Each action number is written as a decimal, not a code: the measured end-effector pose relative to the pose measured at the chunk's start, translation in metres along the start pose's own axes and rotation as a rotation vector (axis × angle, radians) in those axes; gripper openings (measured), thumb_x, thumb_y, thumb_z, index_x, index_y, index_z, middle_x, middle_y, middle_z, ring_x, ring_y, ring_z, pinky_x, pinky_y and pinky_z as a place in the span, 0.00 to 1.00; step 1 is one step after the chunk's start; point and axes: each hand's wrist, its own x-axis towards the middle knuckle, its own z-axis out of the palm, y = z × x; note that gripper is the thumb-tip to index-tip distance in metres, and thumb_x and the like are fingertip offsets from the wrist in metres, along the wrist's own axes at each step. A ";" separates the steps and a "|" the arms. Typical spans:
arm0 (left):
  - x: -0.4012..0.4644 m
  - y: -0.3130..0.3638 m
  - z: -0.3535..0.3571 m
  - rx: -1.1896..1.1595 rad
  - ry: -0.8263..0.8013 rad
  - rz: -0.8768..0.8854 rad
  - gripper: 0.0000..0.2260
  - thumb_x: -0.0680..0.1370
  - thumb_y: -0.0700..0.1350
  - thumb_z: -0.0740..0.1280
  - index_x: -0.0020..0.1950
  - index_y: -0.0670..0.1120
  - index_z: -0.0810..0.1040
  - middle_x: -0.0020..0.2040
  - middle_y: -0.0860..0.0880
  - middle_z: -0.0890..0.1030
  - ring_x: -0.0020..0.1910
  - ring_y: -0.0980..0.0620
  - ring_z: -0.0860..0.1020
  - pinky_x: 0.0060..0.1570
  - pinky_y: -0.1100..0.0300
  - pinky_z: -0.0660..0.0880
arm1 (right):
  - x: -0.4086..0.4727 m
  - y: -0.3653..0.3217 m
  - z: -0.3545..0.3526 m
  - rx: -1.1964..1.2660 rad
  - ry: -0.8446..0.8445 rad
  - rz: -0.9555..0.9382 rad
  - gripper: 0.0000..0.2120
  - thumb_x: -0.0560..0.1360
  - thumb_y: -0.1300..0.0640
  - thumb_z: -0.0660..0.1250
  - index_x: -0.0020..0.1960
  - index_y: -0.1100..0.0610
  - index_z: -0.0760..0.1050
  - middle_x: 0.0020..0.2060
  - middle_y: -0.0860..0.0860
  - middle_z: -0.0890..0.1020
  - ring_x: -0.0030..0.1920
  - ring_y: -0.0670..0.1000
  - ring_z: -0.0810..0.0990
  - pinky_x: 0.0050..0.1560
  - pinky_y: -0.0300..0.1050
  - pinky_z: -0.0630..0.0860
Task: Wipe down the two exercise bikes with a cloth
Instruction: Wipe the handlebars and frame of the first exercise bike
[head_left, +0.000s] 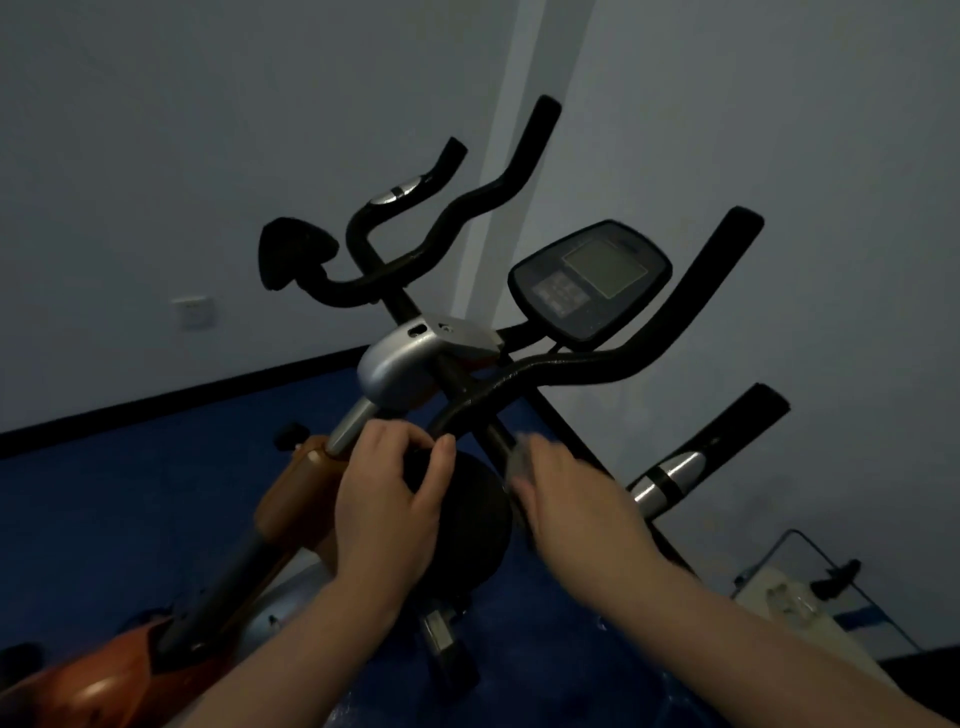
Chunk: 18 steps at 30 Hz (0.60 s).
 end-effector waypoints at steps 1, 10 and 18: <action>0.001 0.000 0.000 -0.006 0.000 0.001 0.08 0.76 0.56 0.62 0.39 0.56 0.68 0.40 0.58 0.71 0.43 0.60 0.73 0.38 0.70 0.64 | -0.013 0.002 -0.001 -0.042 -0.013 -0.021 0.19 0.81 0.48 0.53 0.70 0.53 0.60 0.54 0.49 0.76 0.46 0.49 0.76 0.40 0.41 0.66; -0.002 -0.001 0.002 -0.024 -0.010 0.023 0.08 0.77 0.55 0.61 0.39 0.54 0.69 0.41 0.58 0.70 0.43 0.64 0.72 0.37 0.71 0.65 | 0.026 -0.008 -0.002 0.055 -0.018 0.048 0.13 0.81 0.54 0.56 0.62 0.57 0.66 0.52 0.54 0.76 0.45 0.55 0.76 0.38 0.46 0.69; -0.001 -0.002 0.001 -0.047 -0.022 0.005 0.11 0.76 0.57 0.60 0.39 0.52 0.70 0.41 0.58 0.71 0.44 0.62 0.72 0.39 0.71 0.65 | 0.025 -0.011 -0.007 -0.003 -0.040 0.153 0.13 0.82 0.51 0.52 0.56 0.56 0.72 0.48 0.54 0.78 0.47 0.55 0.78 0.38 0.46 0.66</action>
